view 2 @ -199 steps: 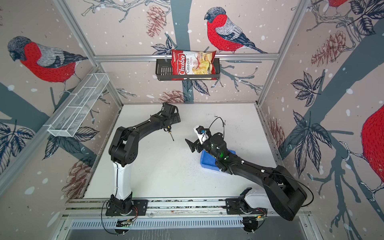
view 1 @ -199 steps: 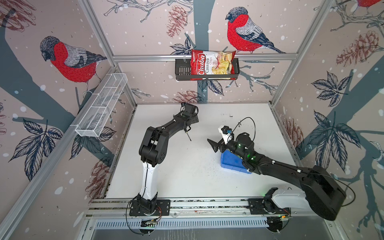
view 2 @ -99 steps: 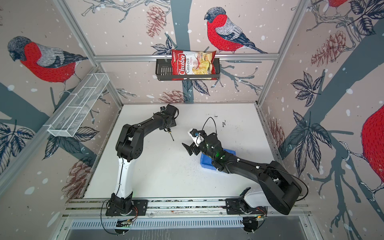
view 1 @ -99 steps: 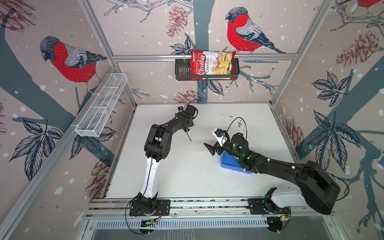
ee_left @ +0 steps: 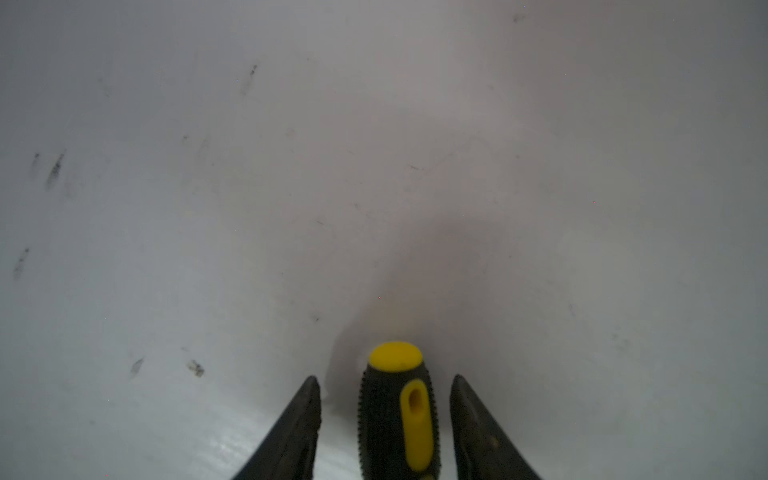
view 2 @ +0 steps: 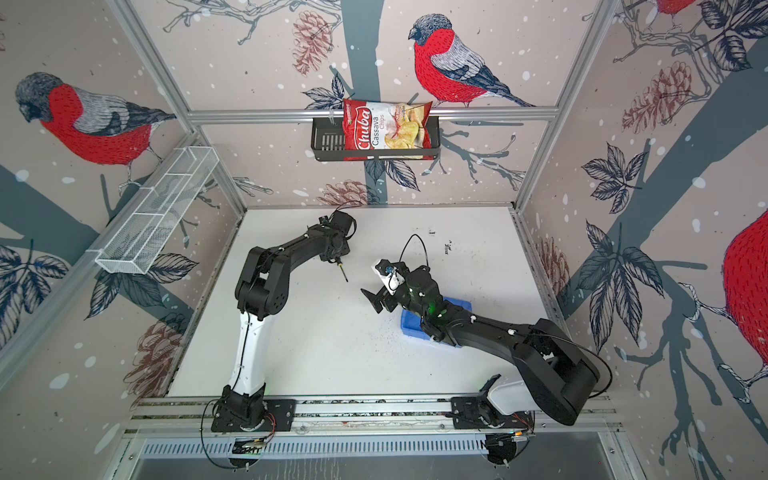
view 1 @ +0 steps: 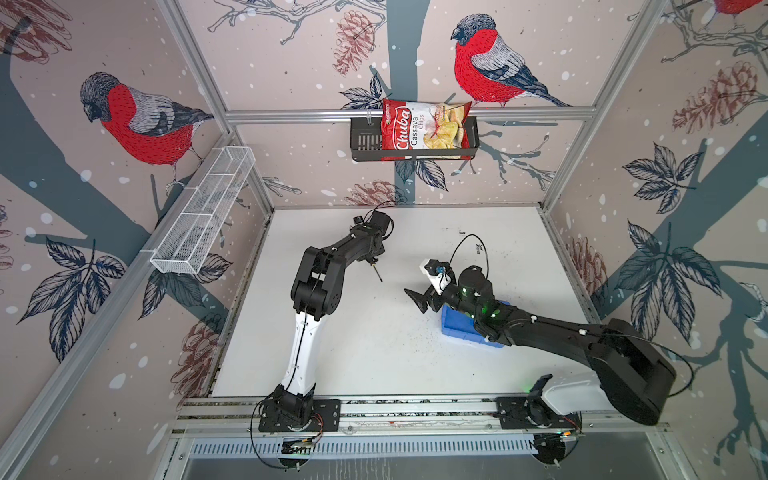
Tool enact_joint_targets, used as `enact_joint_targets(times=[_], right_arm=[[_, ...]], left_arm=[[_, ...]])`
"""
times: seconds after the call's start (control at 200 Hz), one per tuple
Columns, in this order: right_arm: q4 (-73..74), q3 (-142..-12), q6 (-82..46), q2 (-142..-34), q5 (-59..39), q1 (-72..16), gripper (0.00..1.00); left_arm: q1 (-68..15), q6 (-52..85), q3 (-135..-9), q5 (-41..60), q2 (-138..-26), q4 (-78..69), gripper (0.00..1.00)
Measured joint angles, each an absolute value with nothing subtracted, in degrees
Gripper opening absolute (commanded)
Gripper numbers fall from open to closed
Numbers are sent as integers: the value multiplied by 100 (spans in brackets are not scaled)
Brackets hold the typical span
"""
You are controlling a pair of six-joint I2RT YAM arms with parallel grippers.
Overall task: Put the screwdriver in the bin
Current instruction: 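Close the left gripper on the yellow-black screwdriver handle and lift it, then bring the held screwdriver toward the right gripper while the right gripper approaches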
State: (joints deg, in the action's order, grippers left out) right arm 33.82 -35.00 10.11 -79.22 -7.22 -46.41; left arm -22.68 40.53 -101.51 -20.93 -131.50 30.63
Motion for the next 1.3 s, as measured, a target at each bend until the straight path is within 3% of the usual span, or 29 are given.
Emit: enact_joint_targets(times=[0.115, 0.335, 0.71, 1.301], right_arm=[[3387, -3500, 1009, -7955, -725, -4657, 100], [3452, -3496, 882, -8007, -766, -4648, 100], [3964, -3430, 405, -8064, -1227, -4484, 100], [4641, -3387, -491, -8084, -2056, -4005, 100]], left_arm=[[-2265, 4069, -10160, -2084, -13181, 3061, 41], [-2268, 4158, -10160, -2080, -13190, 3055, 14], [-2265, 4167, -9966, -2106, -12934, 3037, 14], [-2576, 3717, -9559, -1892, -11651, 2842, 8]])
